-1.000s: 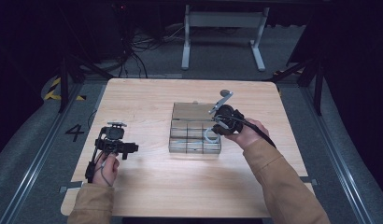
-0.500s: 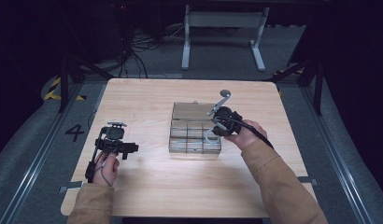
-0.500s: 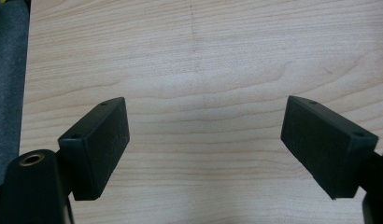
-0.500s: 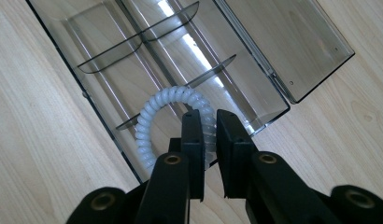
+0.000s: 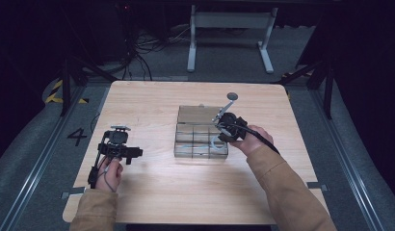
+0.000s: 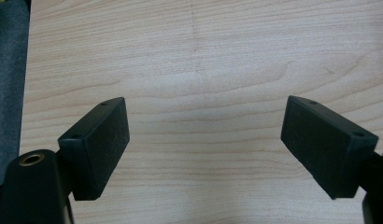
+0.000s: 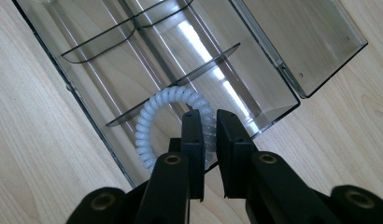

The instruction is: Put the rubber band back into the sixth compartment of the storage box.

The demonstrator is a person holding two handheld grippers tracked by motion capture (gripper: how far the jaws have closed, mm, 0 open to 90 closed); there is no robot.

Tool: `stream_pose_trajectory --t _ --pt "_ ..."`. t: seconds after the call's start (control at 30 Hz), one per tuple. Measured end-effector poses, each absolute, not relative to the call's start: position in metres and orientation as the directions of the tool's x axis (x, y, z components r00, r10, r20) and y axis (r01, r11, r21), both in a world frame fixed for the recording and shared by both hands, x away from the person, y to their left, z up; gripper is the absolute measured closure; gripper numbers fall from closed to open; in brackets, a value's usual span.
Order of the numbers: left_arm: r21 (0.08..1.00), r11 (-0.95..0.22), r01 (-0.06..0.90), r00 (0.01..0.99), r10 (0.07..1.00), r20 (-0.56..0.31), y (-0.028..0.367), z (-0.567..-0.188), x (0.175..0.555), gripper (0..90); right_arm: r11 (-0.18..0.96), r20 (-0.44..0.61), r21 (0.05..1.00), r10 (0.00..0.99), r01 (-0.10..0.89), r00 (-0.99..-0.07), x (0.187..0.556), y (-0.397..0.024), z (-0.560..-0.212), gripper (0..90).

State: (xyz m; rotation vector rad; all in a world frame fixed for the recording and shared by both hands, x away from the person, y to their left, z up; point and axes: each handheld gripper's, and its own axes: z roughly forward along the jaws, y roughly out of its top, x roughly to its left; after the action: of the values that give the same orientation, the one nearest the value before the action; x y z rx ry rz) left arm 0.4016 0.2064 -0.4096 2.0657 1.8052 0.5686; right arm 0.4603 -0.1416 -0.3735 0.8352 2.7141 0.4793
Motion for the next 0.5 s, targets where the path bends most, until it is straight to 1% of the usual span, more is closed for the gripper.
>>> stream_pose_trajectory --t 0.5 --pt "0.5 -0.134 0.855 0.113 0.991 0.072 0.2065 -0.4095 0.4016 16.0 0.799 -0.155 0.341 0.567 0.495 -0.809 0.4637 -0.1368 -0.384 82.2"
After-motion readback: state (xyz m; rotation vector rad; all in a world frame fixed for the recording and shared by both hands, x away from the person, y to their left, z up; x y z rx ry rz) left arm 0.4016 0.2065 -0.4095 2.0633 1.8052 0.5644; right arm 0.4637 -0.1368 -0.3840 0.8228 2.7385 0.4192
